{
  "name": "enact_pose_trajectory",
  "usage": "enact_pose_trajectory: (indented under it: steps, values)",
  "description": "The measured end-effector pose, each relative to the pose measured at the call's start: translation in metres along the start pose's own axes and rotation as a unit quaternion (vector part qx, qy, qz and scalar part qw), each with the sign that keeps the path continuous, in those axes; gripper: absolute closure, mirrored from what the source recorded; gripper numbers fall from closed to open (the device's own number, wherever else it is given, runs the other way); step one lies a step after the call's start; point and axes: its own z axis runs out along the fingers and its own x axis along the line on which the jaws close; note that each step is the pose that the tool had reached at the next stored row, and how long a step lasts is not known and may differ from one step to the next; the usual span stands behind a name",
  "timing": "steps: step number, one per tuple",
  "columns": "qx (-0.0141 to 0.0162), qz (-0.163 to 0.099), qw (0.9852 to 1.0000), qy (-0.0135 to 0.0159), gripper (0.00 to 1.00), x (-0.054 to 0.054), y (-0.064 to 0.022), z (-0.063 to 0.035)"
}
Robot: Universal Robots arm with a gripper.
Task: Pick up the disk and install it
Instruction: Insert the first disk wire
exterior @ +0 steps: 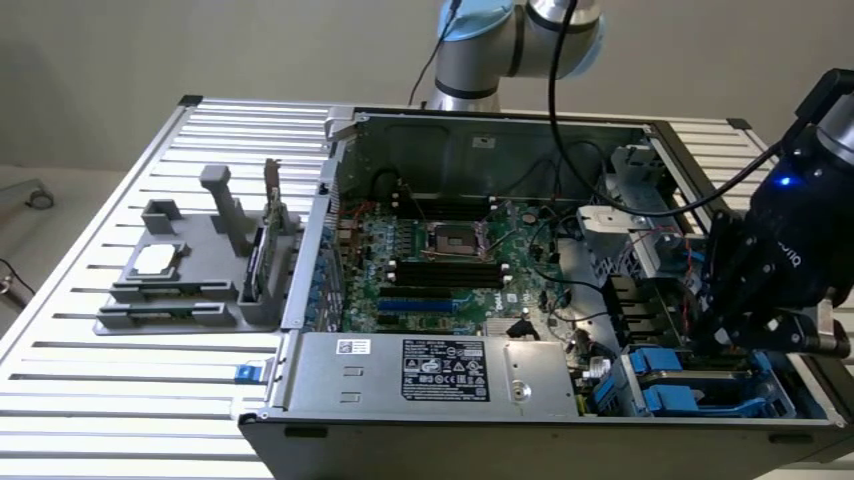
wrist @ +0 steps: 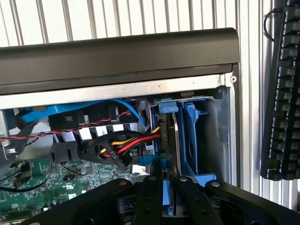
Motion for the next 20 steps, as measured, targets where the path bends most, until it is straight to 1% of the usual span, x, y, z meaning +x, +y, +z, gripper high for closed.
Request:
enact_pose_trajectory:
  steps: [2,4,8,10,13,17,20]
  values:
    - [-0.007,0.0,1.0,0.003,0.84,-0.001,-0.0026,0.0004]
    - [-0.012,0.001,0.9999,0.0056,0.84,-0.002,-0.006,0.0005]
    - [-0.02,0.001,0.9998,0.0092,0.84,-0.006,-0.0145,0.0012]
    - [-0.0233,0.001,0.9997,0.01,0.84,-0.007,-0.016,0.0013]
    - [-0.0297,0.001,0.9995,0.0112,0.84,-0.007,-0.0167,0.0012]
    - [-0.0424,0.001,0.999,0.0141,0.84,-0.007,-0.0188,0.0013]
    - [-0.0519,0.001,0.9985,0.0177,0.84,-0.008,-0.0205,0.0014]
